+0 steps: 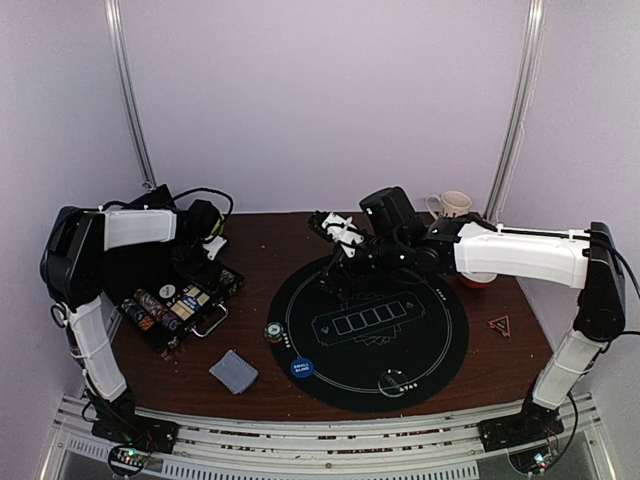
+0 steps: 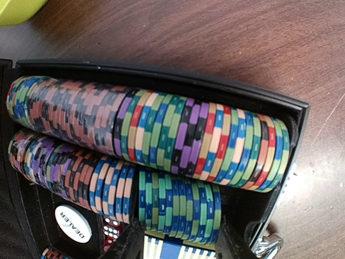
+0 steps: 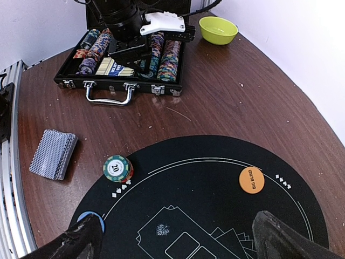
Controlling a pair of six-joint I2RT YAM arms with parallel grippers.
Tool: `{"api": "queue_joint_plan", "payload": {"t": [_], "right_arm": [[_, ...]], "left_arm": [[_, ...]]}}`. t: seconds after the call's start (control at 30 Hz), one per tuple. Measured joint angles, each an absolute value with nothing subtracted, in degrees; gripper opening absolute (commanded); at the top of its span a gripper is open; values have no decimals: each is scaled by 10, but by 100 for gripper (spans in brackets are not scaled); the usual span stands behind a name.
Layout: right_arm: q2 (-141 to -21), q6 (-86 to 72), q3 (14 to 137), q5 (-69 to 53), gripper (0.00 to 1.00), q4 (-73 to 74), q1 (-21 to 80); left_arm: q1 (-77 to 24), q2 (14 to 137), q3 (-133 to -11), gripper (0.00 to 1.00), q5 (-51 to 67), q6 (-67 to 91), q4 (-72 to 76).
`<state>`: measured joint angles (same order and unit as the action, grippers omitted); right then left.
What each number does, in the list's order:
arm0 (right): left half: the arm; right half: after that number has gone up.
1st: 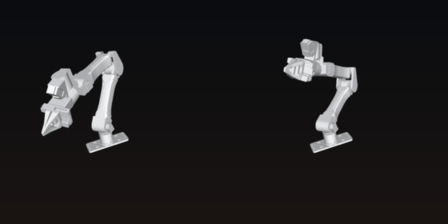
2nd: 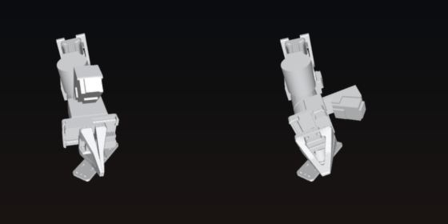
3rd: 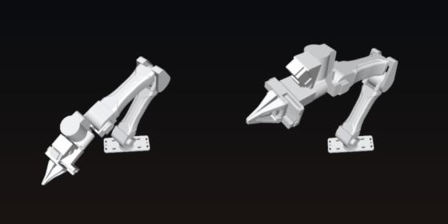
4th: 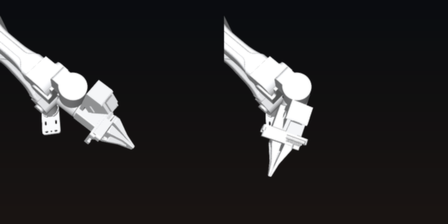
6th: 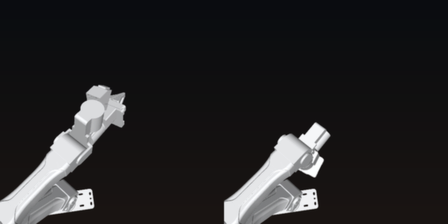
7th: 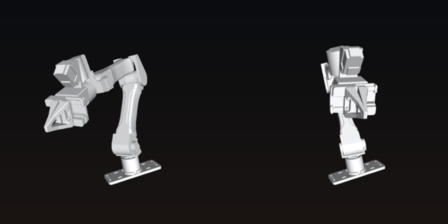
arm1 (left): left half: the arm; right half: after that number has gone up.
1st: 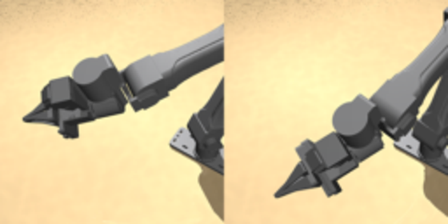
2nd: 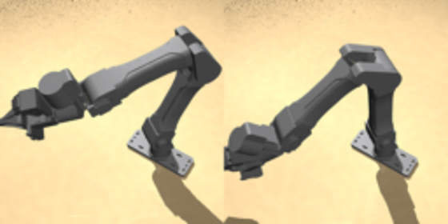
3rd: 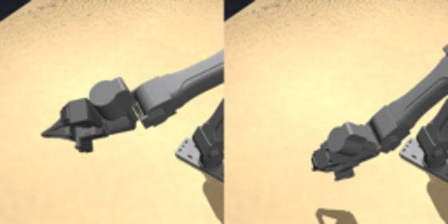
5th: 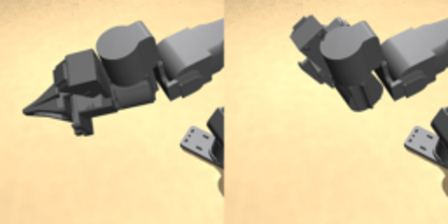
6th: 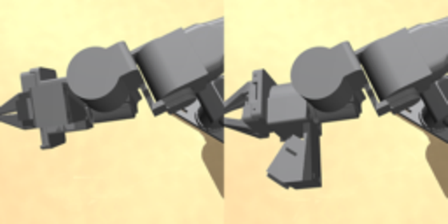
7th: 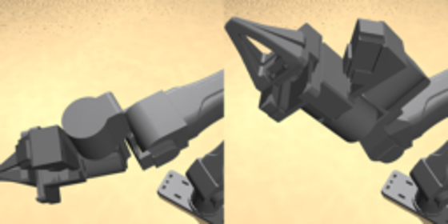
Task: Distribute texas hold em gaming equipment
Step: Pick up the pile of poker chips from the chip case.
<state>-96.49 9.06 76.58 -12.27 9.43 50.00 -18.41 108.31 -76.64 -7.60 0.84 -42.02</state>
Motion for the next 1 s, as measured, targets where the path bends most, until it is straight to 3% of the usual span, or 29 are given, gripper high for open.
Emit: {"api": "queue_joint_plan", "payload": {"t": [0.4,0.7,0.83,1.0], "right_arm": [[-966,91,766,-123,100,103,500],[-967,91,766,-123,100,106,500],[-971,91,766,-123,100,106,500],[-978,91,767,-123,100,109,500]], "left_arm": [[-184,1096,-779,62,-57,-1,-434],[-178,1127,-785,61,-73,-6,-410],[-177,1128,-785,47,-71,-8,-407],[-175,1128,-788,9,-68,-8,-408]]}}
